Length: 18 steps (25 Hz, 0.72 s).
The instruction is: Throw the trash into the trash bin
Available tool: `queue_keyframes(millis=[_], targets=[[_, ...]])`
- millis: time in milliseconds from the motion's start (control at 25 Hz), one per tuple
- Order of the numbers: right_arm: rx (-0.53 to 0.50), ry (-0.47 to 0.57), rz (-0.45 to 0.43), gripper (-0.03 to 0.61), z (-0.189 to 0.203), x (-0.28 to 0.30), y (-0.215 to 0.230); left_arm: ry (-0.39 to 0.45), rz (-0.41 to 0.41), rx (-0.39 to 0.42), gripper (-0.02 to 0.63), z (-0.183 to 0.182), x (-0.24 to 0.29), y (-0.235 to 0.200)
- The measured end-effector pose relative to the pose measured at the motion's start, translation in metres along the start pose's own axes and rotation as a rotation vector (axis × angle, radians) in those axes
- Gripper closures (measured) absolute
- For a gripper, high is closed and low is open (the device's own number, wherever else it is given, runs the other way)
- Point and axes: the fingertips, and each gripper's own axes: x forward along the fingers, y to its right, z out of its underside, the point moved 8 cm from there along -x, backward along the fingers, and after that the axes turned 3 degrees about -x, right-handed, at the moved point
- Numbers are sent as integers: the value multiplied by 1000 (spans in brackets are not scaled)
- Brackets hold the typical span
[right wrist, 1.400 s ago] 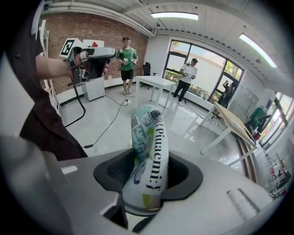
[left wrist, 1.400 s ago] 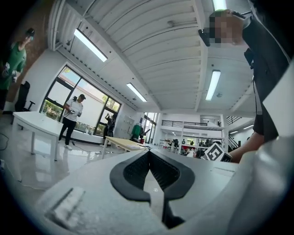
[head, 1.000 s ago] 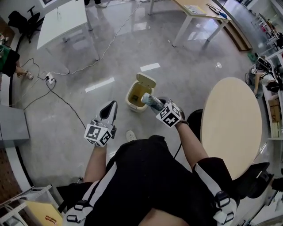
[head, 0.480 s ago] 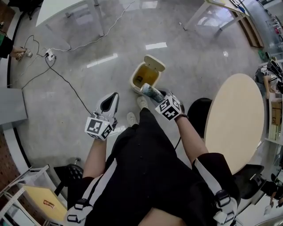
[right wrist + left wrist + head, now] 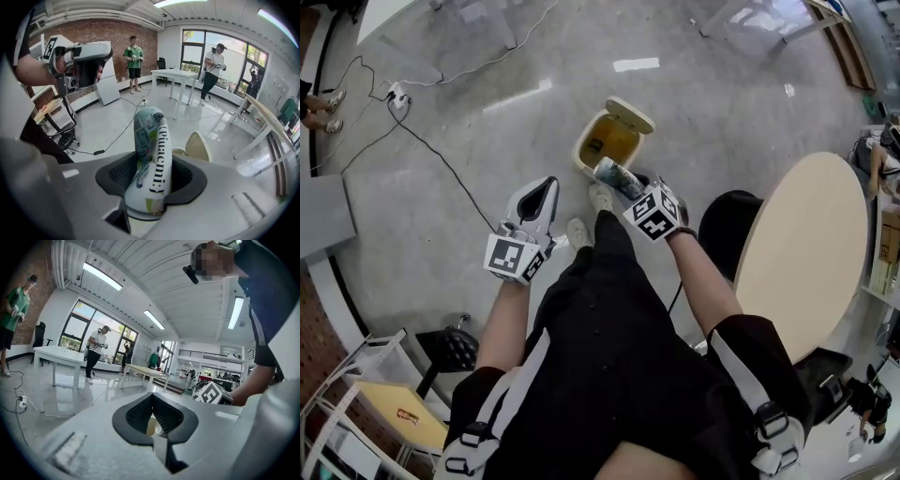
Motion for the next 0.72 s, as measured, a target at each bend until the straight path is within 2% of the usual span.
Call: queue_keyframes(millis=[240, 480, 720], targets=[[29, -43, -14, 391, 11, 36, 30, -73, 5, -33, 612, 15, 32, -1], [70, -100, -28, 391, 27, 91, 63, -85, -22, -37, 612, 1, 55, -4], [102, -173, -14, 391, 38, 151, 84, -123, -50, -54, 612, 3, 57, -14]])
